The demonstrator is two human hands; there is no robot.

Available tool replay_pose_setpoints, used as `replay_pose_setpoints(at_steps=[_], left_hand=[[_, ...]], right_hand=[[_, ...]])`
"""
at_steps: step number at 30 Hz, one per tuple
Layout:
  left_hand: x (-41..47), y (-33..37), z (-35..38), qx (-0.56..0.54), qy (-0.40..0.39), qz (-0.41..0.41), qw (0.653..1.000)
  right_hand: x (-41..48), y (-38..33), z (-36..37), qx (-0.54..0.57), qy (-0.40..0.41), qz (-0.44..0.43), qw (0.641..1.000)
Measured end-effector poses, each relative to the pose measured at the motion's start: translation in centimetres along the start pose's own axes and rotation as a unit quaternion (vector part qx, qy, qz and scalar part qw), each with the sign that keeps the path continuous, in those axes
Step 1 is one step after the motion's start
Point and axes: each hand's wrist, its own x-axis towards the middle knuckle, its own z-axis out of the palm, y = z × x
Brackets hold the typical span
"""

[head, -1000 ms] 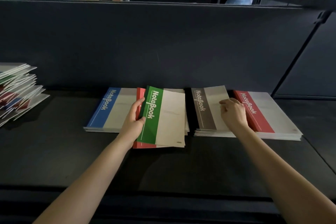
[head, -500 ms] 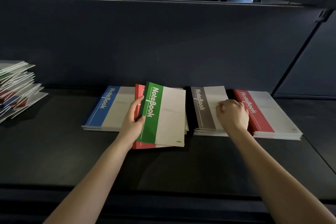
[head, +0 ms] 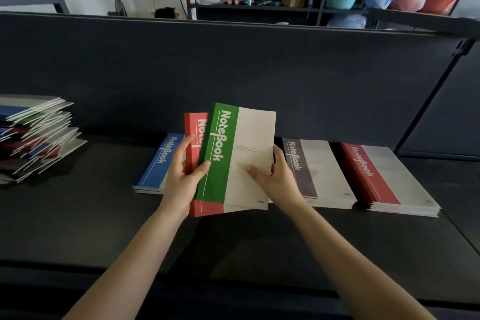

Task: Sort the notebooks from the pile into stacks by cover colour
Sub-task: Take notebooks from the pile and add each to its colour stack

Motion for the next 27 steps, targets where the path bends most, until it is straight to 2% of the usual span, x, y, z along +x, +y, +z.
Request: replay_pose_setpoints(at_steps=[5, 8, 11, 15, 24, 27], left_hand=[[-0.5, 0.1, -2.2, 0.001, 0.038, -0.005, 0.999], [-0.3, 0.4, -3.8, 0.032, 0.061, -0.004, 0.998], [0.0, 0.4, -5.8, 0.088, 0.084, -0.007, 0.993], [0.1, 0.0, -7.9, 0.105, 0.108, -0.021, 0.988], [0.2, 0.2, -8.3, 0.108, 0.109, -0.027, 0.988], [0.2, 0.4, -8.3, 0.106, 0.105, -0.029, 0.988]], right_hand=[[1.2, 0.0, 1.8, -0.005, 0.058, -0.024, 0.998], [2.3, -0.2, 0.9, -0.012, 0.117, -0.027, 0.993], [3.7, -0.2, -0.7, -0.07, 0.151, -0.021, 0.986], [4.9, 0.5, -1.6, -0.159, 0.138, 0.006, 0.978], [5.2, 2.2, 0.7, -0.232, 0.076, 0.059, 0.968], [5.1, 2.2, 1.0, -0.276, 0.056, 0.046, 0.959]])
